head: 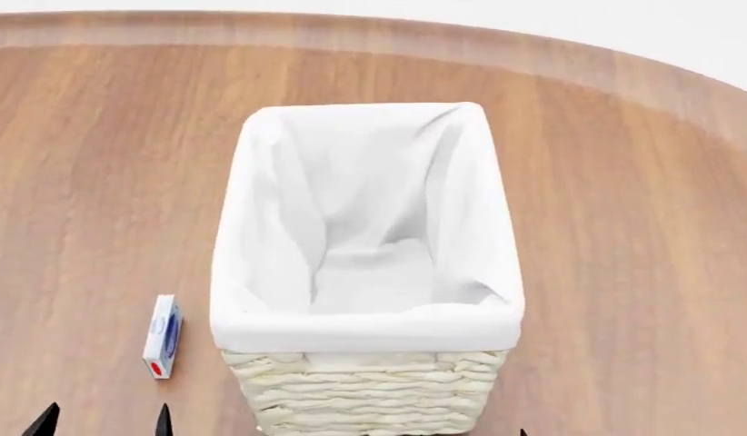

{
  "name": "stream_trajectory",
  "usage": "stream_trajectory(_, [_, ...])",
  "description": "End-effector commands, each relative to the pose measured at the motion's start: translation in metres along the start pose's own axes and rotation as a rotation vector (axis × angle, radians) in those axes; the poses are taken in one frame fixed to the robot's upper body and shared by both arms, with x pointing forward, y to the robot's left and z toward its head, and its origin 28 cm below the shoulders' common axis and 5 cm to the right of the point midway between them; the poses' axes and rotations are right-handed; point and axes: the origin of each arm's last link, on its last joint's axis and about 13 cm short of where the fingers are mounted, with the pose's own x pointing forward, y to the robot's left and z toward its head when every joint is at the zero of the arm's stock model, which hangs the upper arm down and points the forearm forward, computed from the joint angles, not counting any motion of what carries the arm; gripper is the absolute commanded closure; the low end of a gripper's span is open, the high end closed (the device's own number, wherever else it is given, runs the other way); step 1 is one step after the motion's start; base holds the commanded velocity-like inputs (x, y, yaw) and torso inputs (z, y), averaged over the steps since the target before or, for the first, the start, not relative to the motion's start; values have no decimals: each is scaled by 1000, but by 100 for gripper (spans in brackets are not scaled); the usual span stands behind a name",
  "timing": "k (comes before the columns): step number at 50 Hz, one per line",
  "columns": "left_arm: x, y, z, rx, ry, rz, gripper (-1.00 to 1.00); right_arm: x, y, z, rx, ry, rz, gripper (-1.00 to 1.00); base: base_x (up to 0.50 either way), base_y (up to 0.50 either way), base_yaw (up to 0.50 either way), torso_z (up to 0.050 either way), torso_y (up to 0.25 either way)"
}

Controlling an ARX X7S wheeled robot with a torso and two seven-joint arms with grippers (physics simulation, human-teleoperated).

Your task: Pick up the cream cheese box, and put it in the basket.

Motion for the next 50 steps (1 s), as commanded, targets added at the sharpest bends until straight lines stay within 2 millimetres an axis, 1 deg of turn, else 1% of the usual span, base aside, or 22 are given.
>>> stream_trajectory(1, [1, 0, 0, -13, -1, 1, -100, 0, 0, -1, -2, 2, 2, -100, 0, 0, 0, 0, 0])
stream_trajectory(8, [1, 0, 0, -6, -2, 0, -100, 0, 0, -1, -2, 1, 2, -100, 0, 0, 0, 0, 0])
stream_trajectory(10, [1, -1, -1, 19, -5, -1, -100, 0, 0, -1, -2, 1, 1, -100, 0, 0, 0, 0, 0])
stream_trajectory(12, [1, 0, 0, -5, 13, -4, -100, 0, 0, -1, -1, 1, 1, -100, 0, 0, 0, 0, 0])
stream_trajectory(18, [4, 1, 0, -15, 11, 5, -100, 1, 0, -1, -1, 1, 1, -100, 0, 0, 0, 0, -250])
stream_trajectory(21, [5, 0, -1, -3, -2, 30, -100, 1, 1, -1, -2, 1, 1, -100, 0, 0, 0, 0, -53])
stream_trajectory(33, [9, 3, 0, -47, 0, -38, -100, 3, 1, -3, -6, 11, 2, -100, 0, 0, 0, 0, 0])
stream_trajectory(35, [13, 4, 1, -53, -29, -26, -100, 4, 1, -4, -6, 15, 2, -100, 0, 0, 0, 0, 0])
stream_trajectory(39, [23, 6, -1, -73, -22, -39, -100, 4, 1, -4, -6, 18, 1, -100, 0, 0, 0, 0, 0])
stream_trajectory(42, [32, 5, 2, -77, -21, -39, -100, 4, 1, -4, -5, 18, 0, -100, 0, 0, 0, 0, 0])
stream_trajectory(43, [40, 5, 4, -65, -11, -30, -100, 4, 0, -3, -4, 14, 0, -100, 0, 0, 0, 0, 0])
stream_trajectory(46, [50, 6, 6, -76, 2, -15, -100, 2, -1, -1, 1, 11, -2, -100, 0, 0, 0, 0, 0])
stream_trajectory(47, [58, 8, 7, -81, 13, -13, -100, 3, -1, -1, 2, 8, -6, -100, 0, 0, 0, 0, 0])
stream_trajectory(50, [67, 8, 8, -87, 33, -17, -100, 3, -2, 0, 4, 8, -5, -100, 0, 0, 0, 0, 0])
